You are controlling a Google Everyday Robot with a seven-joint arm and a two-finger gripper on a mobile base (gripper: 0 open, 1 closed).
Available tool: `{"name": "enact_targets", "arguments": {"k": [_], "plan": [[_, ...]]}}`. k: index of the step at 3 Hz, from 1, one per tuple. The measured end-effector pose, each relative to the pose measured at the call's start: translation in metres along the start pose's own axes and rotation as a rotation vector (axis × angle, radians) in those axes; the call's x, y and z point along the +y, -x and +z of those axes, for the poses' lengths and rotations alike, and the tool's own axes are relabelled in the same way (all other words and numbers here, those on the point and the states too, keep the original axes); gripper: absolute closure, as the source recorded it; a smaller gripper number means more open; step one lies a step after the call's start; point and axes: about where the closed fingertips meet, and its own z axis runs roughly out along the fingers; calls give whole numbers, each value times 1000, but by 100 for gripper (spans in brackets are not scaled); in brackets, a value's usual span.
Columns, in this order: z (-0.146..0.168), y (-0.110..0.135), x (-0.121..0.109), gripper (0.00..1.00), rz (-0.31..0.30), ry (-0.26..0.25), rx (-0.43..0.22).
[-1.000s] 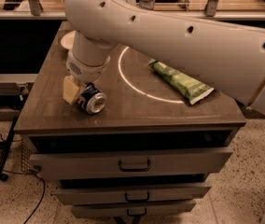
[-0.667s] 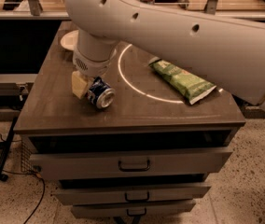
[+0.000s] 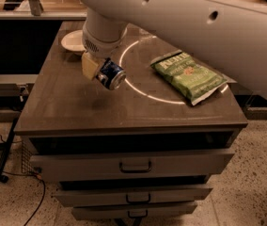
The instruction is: Place pepsi can into paper bowl
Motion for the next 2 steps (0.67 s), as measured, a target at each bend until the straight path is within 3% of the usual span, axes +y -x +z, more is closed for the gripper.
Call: {"name": "enact_targets", "arguments": {"k": [1, 2], "plan": [[0, 0, 0, 100, 0, 0, 0], [0, 17, 1, 100, -44, 1, -24]]}}
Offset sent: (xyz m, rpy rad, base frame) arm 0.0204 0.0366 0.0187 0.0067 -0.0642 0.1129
